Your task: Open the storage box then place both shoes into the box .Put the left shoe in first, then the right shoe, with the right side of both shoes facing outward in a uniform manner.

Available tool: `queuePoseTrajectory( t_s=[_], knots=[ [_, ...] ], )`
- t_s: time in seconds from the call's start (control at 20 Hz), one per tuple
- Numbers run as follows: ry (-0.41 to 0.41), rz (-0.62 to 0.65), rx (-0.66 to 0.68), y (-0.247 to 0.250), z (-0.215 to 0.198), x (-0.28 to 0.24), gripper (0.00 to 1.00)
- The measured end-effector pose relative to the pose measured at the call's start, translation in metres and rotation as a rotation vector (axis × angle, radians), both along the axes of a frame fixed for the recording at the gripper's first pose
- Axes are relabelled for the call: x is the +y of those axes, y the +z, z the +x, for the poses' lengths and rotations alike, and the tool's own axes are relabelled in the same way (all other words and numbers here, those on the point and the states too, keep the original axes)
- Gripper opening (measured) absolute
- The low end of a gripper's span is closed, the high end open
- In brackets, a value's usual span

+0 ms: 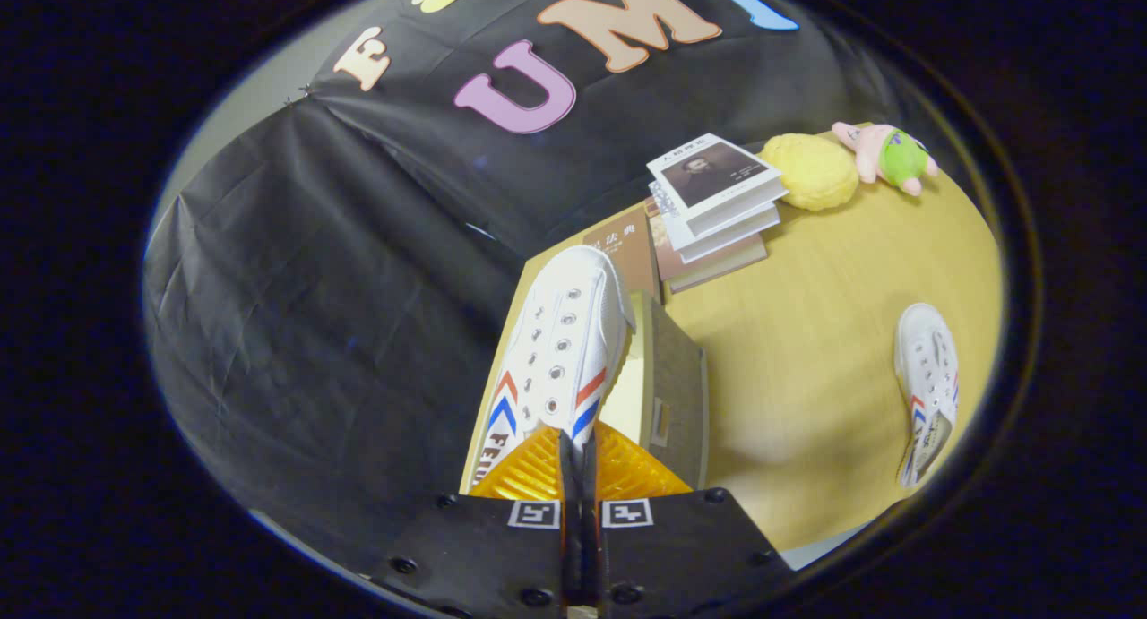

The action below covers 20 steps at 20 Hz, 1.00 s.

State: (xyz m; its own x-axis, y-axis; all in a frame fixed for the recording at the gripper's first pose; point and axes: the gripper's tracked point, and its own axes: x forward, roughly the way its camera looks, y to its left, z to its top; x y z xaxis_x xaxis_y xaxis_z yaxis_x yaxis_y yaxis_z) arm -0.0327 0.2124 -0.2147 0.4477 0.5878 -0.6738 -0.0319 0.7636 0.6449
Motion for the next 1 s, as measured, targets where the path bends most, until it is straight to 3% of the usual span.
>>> queuePoseTrajectory(
  t_s=[0.45, 1.0],
  knots=[
    [0.047, -0.061, 0.090, -0.053, -0.017, 0.064, 0.03],
    [0.095, -0.125, 0.155, -0.093, -0.029, 0.100, 0.04]
  ],
)
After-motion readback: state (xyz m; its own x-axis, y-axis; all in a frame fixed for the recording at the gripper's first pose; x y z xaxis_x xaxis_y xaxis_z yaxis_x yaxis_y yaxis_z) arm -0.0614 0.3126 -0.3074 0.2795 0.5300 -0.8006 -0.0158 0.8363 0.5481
